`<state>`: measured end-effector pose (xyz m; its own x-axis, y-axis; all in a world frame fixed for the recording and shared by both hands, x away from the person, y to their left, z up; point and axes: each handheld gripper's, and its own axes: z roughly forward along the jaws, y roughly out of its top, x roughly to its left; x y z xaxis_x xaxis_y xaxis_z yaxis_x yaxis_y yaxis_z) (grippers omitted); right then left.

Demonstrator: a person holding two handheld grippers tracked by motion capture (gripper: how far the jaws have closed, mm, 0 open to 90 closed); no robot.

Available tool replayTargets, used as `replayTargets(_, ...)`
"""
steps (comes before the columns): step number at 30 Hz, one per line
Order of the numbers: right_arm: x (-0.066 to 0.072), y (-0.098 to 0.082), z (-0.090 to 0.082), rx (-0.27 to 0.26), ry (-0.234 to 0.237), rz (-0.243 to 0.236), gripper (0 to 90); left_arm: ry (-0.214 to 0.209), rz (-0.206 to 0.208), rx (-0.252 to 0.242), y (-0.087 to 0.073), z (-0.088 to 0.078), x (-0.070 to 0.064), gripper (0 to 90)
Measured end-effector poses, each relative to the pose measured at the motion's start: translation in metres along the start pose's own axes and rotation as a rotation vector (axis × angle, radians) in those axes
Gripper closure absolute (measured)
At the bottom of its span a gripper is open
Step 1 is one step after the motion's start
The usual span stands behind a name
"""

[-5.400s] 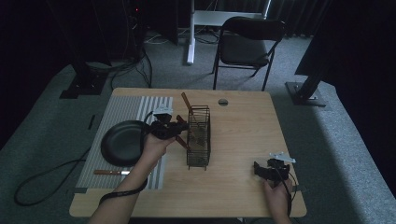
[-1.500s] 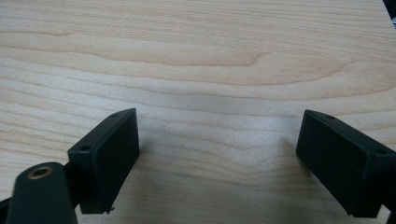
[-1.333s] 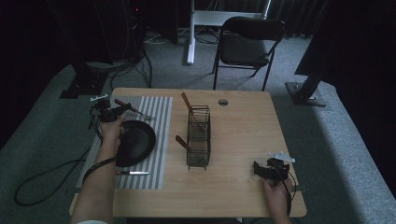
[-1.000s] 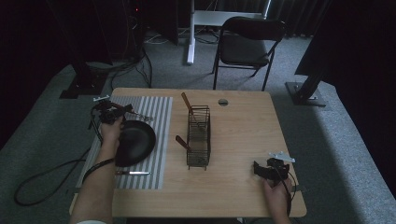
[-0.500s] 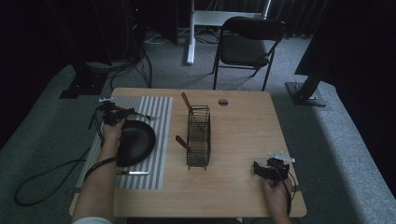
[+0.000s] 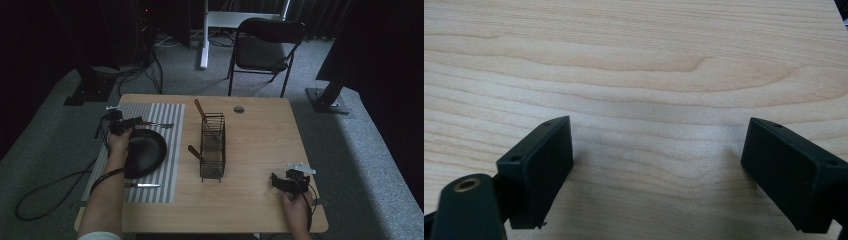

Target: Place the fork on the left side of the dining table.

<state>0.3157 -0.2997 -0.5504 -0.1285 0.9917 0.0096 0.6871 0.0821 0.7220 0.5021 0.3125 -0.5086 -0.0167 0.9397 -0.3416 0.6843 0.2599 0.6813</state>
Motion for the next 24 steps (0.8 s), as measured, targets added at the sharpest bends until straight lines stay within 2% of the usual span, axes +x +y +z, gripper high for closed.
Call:
replayTargets(5, 0.0, 0.0, 0.0, 0.0, 0.0, 0.0, 12.9, 0.003, 0.001, 0.006, -0.005, -0.002, 0.001, 38.2)
replayTargets(15, 0.0, 0.0, 0.0, 0.0, 0.0, 0.0, 12.9, 0.012, 0.068, 0.002, -0.017, -0.015, -0.007, 38.2)
replayTargets(21, 0.0, 0.0, 0.0, 0.0, 0.0, 0.0, 12.9, 0.002, 0.093, -0.02, -0.021, -0.029, -0.012, 38.2)
replayTargets(24, 0.0, 0.0, 0.0, 0.0, 0.0, -0.001, 12.9, 0.004, 0.122, -0.022, -0.023, -0.037, -0.013, 38.2)
